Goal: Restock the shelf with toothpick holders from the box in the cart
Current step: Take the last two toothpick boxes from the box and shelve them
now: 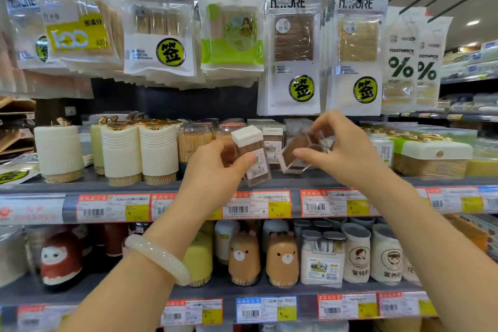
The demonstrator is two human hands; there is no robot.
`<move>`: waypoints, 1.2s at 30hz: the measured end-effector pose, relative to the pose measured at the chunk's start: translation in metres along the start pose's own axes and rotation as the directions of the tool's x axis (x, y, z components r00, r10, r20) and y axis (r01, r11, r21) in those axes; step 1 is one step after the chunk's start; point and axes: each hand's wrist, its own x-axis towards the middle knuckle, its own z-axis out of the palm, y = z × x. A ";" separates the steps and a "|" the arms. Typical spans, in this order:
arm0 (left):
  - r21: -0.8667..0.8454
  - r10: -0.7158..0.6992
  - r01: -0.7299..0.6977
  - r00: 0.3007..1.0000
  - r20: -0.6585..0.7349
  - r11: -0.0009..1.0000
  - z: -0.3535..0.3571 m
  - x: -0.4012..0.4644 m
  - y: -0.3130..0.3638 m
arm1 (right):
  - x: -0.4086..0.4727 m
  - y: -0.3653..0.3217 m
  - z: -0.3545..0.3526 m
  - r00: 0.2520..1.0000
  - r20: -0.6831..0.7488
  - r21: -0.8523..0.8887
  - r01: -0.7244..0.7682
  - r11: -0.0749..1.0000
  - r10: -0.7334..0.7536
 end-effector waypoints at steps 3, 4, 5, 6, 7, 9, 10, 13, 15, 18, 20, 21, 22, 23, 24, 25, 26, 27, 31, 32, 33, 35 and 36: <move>-0.008 -0.011 0.011 1.000 -0.012 1.000 0.000 0.001 0.000 | -0.004 0.008 -0.016 0.983 0.140 -0.061 -0.107 0.992 0.115; -0.011 -0.008 0.008 1.000 -0.014 1.000 0.000 0.001 0.000 | -0.006 0.010 -0.019 0.967 0.196 -0.121 -0.138 0.983 0.160; -0.010 -0.003 0.003 1.000 -0.014 1.000 0.001 0.001 0.000 | -0.007 0.012 -0.021 0.951 0.239 -0.186 -0.155 0.970 0.197; -0.009 0.001 -0.001 1.000 -0.012 1.000 0.002 0.001 0.000 | -0.008 0.014 -0.021 0.940 0.258 -0.233 -0.164 0.959 0.224; -0.008 0.004 -0.004 1.000 -0.009 1.000 0.003 0.001 0.001 | -0.008 0.015 -0.021 0.936 0.260 -0.248 -0.173 0.953 0.238; 0.004 0.016 -0.016 1.000 -0.008 1.000 0.004 0.001 0.003 | -0.006 0.016 -0.019 0.933 0.259 -0.243 -0.187 0.952 0.249; 0.011 0.022 -0.022 1.000 -0.008 1.000 0.005 0.001 0.003 | -0.003 0.015 -0.019 0.930 0.268 -0.255 -0.183 0.950 0.251; 0.016 0.029 -0.029 1.000 -0.004 0.999 0.005 0.001 0.003 | 0.002 0.013 -0.017 0.927 0.296 -0.255 -0.154 0.955 0.229; 0.017 0.025 -0.025 1.000 -0.004 1.000 0.004 0.001 0.002 | 0.002 0.015 -0.015 0.942 0.276 -0.200 -0.138 0.970 0.191; 0.032 0.029 -0.029 1.000 -0.001 0.999 0.004 0.001 0.002 | -0.003 0.013 -0.008 0.962 0.226 -0.002 -0.160 0.987 0.157; 0.045 0.037 -0.037 0.999 0.002 0.998 0.004 0.001 0.003 | -0.004 0.012 -0.004 0.963 0.229 0.099 -0.170 0.980 0.144; 0.050 0.040 -0.041 0.999 0.003 0.998 0.005 0.001 0.003 | -0.003 0.011 -0.002 0.959 0.241 0.130 -0.182 0.975 0.147; 0.056 0.044 -0.044 0.999 0.005 0.997 0.005 0.001 0.003 | -0.002 0.010 -0.001 0.952 0.262 0.166 -0.209 0.964 0.161; 0.063 0.049 -0.050 0.999 0.007 0.997 0.005 0.001 0.003 | -0.001 0.008 -0.001 0.940 0.294 0.196 -0.239 0.951 0.175; 0.072 0.056 -0.056 0.998 0.009 0.996 0.006 0.001 0.004 | 0.000 0.007 0.001 0.926 0.328 0.204 -0.263 0.943 0.187; 0.080 0.061 -0.062 0.998 0.013 0.995 0.006 0.000 0.004 | 0.001 0.006 0.001 0.911 0.361 0.187 -0.280 0.942 0.199; 0.086 0.065 -0.066 0.998 0.016 0.994 0.007 0.000 0.005 | 0.001 0.005 0.002 0.896 0.388 0.152 -0.294 0.944 0.217; 0.090 0.068 -0.069 0.997 0.021 0.993 0.007 0.000 0.005 | 0.002 0.004 0.002 0.884 0.405 0.120 -0.303 0.945 0.233; 0.097 0.089 -0.094 0.994 0.057 0.991 0.005 0.000 0.007 | 0.006 0.000 0.004 0.888 0.393 0.081 -0.291 0.953 0.238; 0.092 0.088 -0.094 0.994 0.061 0.991 0.005 -0.001 0.007 | 0.006 -0.002 0.005 0.896 0.379 0.071 -0.280 0.957 0.234; 0.088 0.084 -0.090 0.994 0.062 0.992 0.005 -0.001 0.008 | 0.007 -0.003 0.007 0.902 0.363 0.061 -0.272 0.960 0.233; 0.086 0.078 -0.082 0.996 0.052 0.993 0.005 -0.002 0.009 | 0.008 -0.005 0.013 0.910 0.341 0.045 -0.267 0.963 0.236; 0.086 0.077 -0.080 0.996 0.042 0.993 0.006 -0.002 0.009 | 0.009 -0.006 0.016 0.912 0.337 0.044 -0.263 0.964 0.234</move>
